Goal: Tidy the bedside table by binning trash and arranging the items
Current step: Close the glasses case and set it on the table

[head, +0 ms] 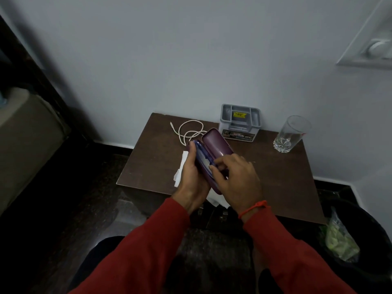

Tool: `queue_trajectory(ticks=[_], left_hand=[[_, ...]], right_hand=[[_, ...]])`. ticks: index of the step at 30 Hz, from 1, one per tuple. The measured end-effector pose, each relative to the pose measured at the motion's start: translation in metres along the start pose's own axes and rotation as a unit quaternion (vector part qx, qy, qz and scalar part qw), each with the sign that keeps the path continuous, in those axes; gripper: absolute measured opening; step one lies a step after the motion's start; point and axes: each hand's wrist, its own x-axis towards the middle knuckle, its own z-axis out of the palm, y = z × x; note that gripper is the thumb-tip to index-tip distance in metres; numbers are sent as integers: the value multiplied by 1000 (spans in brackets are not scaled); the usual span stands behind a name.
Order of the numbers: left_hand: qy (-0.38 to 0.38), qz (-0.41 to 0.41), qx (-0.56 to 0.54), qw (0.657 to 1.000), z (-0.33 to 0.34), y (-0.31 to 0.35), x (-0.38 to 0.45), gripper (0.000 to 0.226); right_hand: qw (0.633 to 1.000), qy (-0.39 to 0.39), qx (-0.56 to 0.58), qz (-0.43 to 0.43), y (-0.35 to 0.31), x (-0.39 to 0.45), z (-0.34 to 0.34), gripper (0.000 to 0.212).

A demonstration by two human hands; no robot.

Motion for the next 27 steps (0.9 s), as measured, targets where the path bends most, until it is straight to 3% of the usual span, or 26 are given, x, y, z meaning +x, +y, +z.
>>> queue_trajectory(ticks=[3,6,8,10,11,13,15,20,27], left_hand=[[-2,2,-7,1000,-3,3,1,78],[-7,-2,-20,1000,-6,4,3,76],[-2,3,-31,1000,-7,6,5,76],[8,10,-33,999,-10,7,8,78],[10,10,-30,999,-10,7,8,78],[17,2,-20,1000,-10,6,8,80],[30,-15,-6,999,-9,3,7,83],[81,-5,42,996,-9,-1,9,93],[70,16,34,997,-11,-4,14,89]], right_hand=[[999,-16,-48,-16,1,2,1,30],[998,38,-49,-20,5,7,-7,33],[997,70,-18,22,15,12,-13,36],[986,40,104,121,26,15,-18,37],[961,-7,201,187,28,16,-20,36],[871,-117,379,289,24,13,-23,35],[823,-161,455,300,15,5,-22,29],[876,-137,417,199,4,-14,0,31],[872,-149,423,195,15,-15,10,28]])
